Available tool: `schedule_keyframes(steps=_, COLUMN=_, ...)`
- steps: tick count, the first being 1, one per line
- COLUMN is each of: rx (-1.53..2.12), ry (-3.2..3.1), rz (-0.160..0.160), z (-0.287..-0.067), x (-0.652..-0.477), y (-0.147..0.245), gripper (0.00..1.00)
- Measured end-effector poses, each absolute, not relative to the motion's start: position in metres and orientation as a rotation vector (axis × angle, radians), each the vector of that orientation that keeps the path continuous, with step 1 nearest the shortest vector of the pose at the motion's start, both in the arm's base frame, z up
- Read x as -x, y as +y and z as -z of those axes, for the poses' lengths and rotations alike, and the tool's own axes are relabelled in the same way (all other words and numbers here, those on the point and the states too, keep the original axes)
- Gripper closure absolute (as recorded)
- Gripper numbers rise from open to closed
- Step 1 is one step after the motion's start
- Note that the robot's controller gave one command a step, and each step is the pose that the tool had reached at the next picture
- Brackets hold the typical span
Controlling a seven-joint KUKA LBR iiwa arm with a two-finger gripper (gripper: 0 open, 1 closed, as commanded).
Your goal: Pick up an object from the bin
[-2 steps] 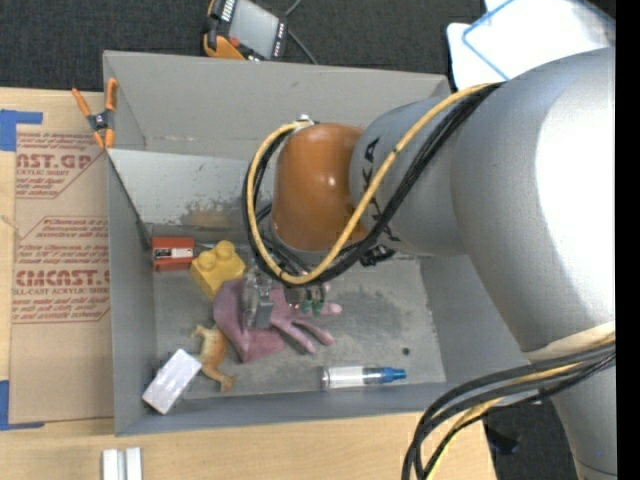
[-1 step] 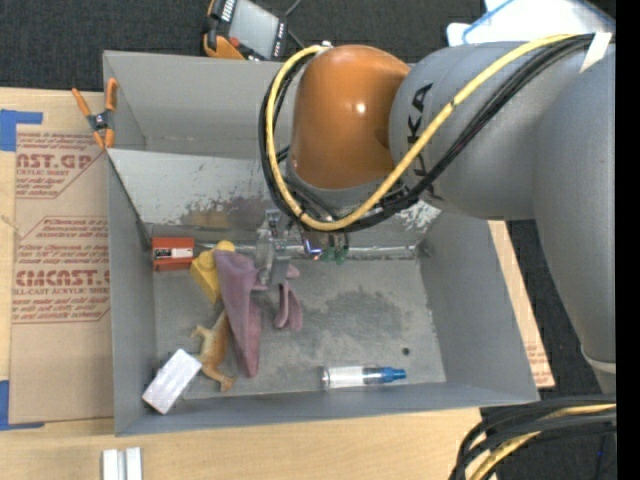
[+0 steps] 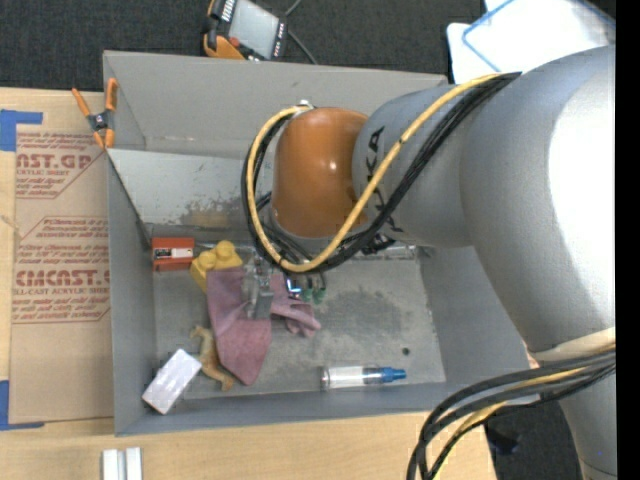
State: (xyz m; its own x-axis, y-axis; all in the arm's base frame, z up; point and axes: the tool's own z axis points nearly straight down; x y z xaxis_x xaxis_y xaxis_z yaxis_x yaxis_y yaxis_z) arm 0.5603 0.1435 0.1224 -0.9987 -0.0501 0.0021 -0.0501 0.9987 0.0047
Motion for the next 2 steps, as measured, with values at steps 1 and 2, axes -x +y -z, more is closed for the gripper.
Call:
schedule_keyframes(steps=1, rx=-0.135, ry=-3.143, rz=0.007, z=-0.120, x=-0.566, y=0.158, gripper=1.00)
schedule_keyframes(steps=2, rx=-0.079, ry=-3.137, rz=0.009, z=-0.098, x=-0.563, y=0.142, gripper=1.00)
